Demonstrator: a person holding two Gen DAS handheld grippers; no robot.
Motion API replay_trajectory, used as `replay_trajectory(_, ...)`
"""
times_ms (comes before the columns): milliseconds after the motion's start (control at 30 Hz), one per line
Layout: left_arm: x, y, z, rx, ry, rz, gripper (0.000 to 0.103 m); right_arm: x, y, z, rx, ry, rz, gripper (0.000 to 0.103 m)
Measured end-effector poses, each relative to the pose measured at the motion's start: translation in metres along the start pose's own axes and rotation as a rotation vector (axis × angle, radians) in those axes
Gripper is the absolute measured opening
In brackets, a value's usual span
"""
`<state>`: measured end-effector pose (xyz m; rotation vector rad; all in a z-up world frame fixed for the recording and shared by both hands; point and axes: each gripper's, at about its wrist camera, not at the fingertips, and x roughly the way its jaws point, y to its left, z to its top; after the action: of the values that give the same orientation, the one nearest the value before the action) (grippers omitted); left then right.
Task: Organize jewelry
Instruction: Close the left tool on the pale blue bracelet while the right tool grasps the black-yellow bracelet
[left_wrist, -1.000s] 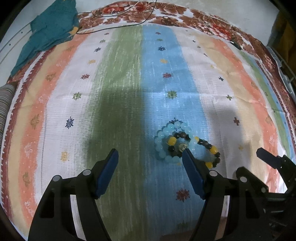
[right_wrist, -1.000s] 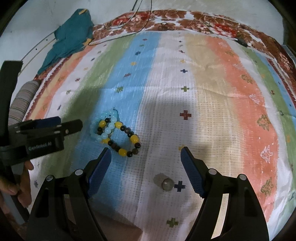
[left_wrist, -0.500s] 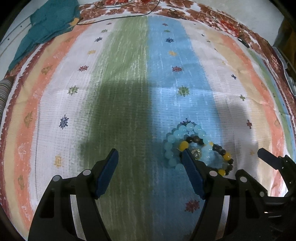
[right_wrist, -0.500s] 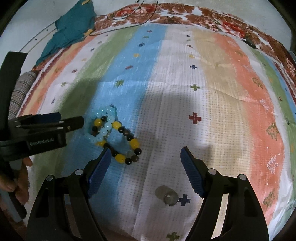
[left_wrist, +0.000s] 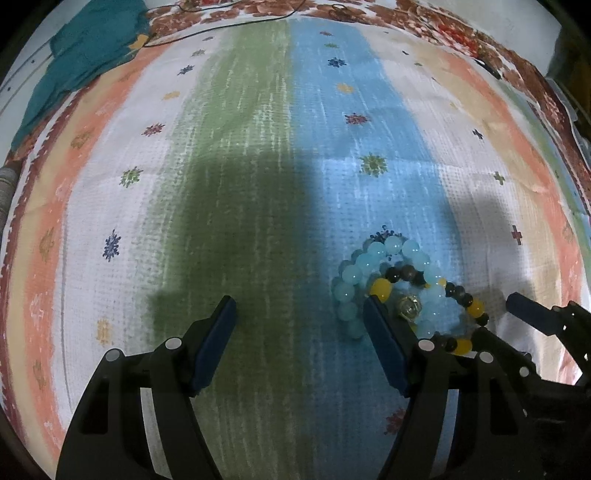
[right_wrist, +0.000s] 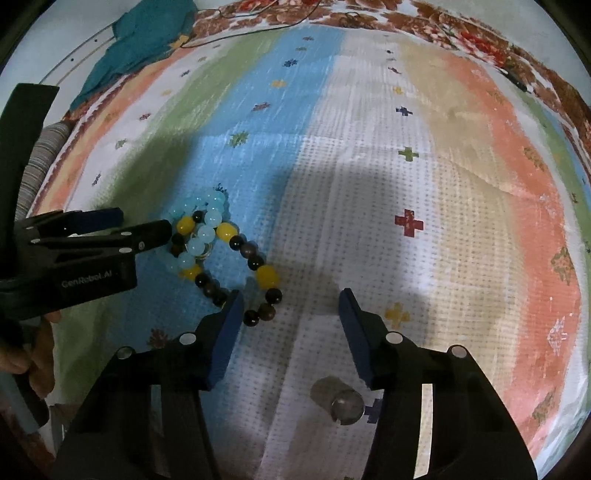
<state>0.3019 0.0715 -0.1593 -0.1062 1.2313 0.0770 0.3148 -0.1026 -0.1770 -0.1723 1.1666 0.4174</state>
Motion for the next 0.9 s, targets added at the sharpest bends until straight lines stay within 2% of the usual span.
replay_trajectory(67, 0.002, 0.000, 0.000, 0.001, 0.000, -0.002, 0.069, 0.001, 0.001, 0.001, -0.011, 0.004, -0.001, 0.051)
replay_trajectory(167, 0.001, 0.002, 0.001, 0.003, -0.002, -0.013, 0.055, 0.002, 0.002, 0.002, -0.017, 0.008, -0.003, 0.047)
replay_trajectory(233, 0.001, 0.005, 0.002, -0.011, 0.001, -0.020, 0.049, 0.003, 0.000, 0.002, -0.010, 0.006, -0.002, 0.036)
replay_trajectory(400, 0.002, 0.011, 0.000, -0.027, 0.007, -0.024, 0.015, 0.005, 0.000, 0.001, -0.007, 0.006, 0.001, 0.023)
replay_trajectory(500, 0.002, 0.012, 0.000, -0.020, 0.002, -0.011, 0.011, 0.005, -0.001, 0.001, 0.004, 0.009, 0.032, 0.011)
replay_trajectory(700, -0.005, 0.014, -0.001, -0.030, -0.011, -0.026, 0.011, 0.002, 0.001, -0.001, -0.009, -0.011, 0.018, 0.010)
replay_trajectory(900, -0.028, 0.010, -0.002, -0.011, -0.063, -0.042, 0.011, -0.013, 0.002, 0.003, -0.008, -0.057, 0.021, 0.010)
